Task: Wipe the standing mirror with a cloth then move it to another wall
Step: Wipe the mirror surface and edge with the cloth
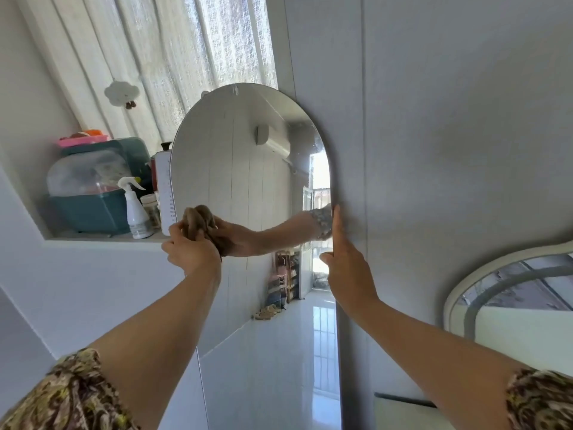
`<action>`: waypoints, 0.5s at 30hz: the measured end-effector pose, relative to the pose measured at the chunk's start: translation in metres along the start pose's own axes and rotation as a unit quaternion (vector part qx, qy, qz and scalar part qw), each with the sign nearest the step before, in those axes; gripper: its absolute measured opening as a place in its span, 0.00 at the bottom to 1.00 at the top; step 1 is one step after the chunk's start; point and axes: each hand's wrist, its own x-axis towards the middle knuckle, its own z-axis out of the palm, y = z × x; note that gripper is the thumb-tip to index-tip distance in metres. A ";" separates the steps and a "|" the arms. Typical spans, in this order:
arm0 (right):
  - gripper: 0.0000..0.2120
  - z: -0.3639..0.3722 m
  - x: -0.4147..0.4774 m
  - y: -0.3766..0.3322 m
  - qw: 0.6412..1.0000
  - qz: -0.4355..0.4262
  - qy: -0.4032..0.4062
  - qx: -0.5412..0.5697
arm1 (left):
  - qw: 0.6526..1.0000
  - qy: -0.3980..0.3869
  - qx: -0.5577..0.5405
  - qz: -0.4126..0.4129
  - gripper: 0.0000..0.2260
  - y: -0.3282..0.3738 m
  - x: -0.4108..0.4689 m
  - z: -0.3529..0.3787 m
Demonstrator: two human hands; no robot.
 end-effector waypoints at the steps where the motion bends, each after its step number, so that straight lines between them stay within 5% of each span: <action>1: 0.44 0.000 0.000 0.000 1.000 -0.004 0.000 -0.001 | 1.000 0.007 -0.010 -0.025 0.10 -0.003 0.005 -0.002; 8: 0.42 -0.005 -0.001 -0.006 1.000 0.015 -0.015 0.004 | 0.997 0.014 -0.001 -0.077 0.13 0.006 -0.012 -0.002; 15: 0.42 -0.009 0.000 -0.005 0.999 0.012 -0.043 0.010 | 0.993 -0.044 0.057 0.092 0.15 0.007 -0.078 0.009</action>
